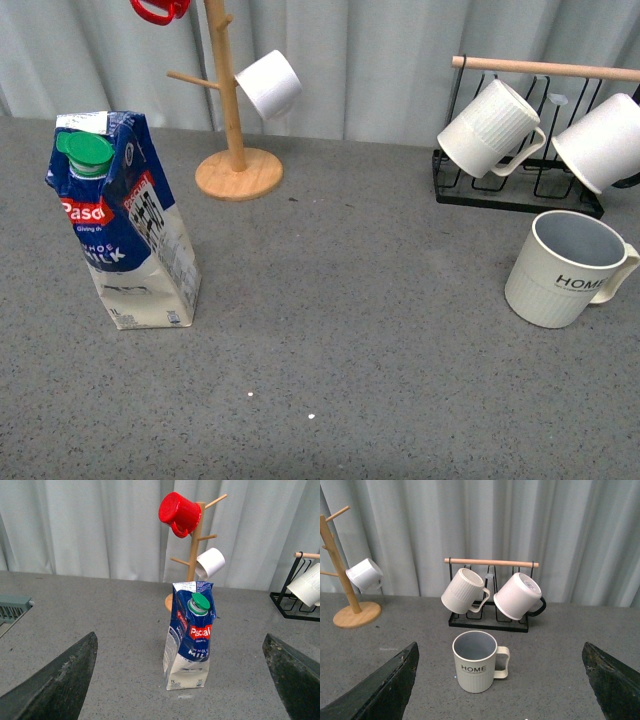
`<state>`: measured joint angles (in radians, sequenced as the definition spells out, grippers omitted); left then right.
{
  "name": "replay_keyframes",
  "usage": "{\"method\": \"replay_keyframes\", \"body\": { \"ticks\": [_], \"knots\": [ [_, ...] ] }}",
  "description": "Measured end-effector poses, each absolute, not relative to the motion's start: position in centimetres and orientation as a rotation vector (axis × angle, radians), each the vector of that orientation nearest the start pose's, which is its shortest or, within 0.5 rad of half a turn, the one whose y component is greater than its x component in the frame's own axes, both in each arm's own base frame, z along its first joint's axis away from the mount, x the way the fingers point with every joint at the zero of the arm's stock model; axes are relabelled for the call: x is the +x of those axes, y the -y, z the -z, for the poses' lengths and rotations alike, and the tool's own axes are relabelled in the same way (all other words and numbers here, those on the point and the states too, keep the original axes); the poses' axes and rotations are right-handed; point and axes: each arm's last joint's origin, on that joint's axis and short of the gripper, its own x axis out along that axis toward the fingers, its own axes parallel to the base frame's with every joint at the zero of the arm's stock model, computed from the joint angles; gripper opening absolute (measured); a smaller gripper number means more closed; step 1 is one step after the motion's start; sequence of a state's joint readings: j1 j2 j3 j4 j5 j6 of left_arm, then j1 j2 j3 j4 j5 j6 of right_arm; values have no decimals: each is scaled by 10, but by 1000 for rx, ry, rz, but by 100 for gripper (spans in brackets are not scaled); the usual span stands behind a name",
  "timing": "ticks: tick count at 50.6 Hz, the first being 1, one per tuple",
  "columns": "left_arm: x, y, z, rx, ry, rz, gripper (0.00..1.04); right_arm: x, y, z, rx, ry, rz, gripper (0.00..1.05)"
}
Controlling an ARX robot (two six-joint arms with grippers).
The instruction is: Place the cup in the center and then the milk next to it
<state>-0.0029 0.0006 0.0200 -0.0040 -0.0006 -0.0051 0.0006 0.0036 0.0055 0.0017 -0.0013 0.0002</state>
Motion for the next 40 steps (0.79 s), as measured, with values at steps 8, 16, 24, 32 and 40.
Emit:
{"method": "replay_keyframes", "body": {
  "ticks": [8,16,24,32,40],
  "knots": [
    [96,0,-170,-5,15,2,98,98,0,-165,0,4,-2,95],
    [96,0,-170,-5,15,2,98,98,0,-165,0,4,-2,95],
    [96,0,-170,-5,15,2,98,98,0,-165,0,4,-2,95],
    [96,0,-170,-5,15,2,98,98,0,-165,0,4,-2,95],
    [96,0,-170,-5,15,2,98,98,0,-165,0,4,-2,95]
  ]
}}
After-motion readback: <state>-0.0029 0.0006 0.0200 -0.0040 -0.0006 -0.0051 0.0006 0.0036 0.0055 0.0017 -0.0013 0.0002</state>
